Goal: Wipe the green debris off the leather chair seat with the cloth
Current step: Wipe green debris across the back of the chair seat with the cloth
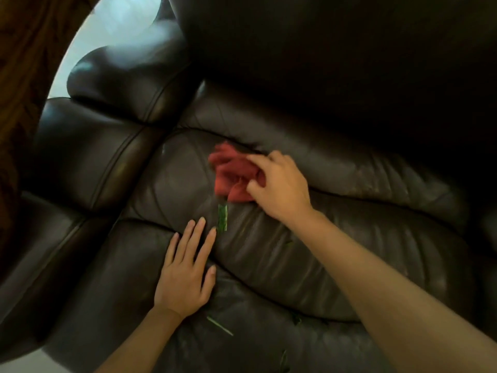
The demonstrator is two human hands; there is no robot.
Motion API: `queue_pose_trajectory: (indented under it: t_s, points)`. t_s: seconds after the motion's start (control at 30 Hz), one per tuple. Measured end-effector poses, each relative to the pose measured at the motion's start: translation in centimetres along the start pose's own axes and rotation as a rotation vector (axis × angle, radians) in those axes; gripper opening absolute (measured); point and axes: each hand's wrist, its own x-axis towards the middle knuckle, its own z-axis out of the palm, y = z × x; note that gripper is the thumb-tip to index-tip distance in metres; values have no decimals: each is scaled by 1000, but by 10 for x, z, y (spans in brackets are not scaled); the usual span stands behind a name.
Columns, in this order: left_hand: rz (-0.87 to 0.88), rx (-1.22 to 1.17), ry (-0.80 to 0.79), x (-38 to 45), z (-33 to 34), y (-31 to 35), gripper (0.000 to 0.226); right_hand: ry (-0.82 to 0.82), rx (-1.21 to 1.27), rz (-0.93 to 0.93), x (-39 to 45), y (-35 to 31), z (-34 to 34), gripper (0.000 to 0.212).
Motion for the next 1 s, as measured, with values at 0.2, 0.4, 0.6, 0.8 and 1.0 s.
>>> queue_pose_trajectory:
  t_s: [0.2, 0.4, 0.6, 0.8, 1.0]
  points:
    - [6, -1, 21, 0, 0, 0, 64, -34, 58, -213, -9, -31, -11, 59]
    - [-7, 30, 25, -1, 0, 1, 57, -223, -270, -386, -11, -57, 16, 56]
    - [3, 15, 15, -1, -8, 3, 61, -254, -390, -380, -95, -15, 3, 40]
    - [-9, -1, 11, 0, -8, 3, 63, -216, -381, -322, -138, 19, -40, 42]
    - [-8, 21, 18, -1, -3, 1, 62, 172, -121, 52, -78, 36, -60, 55]
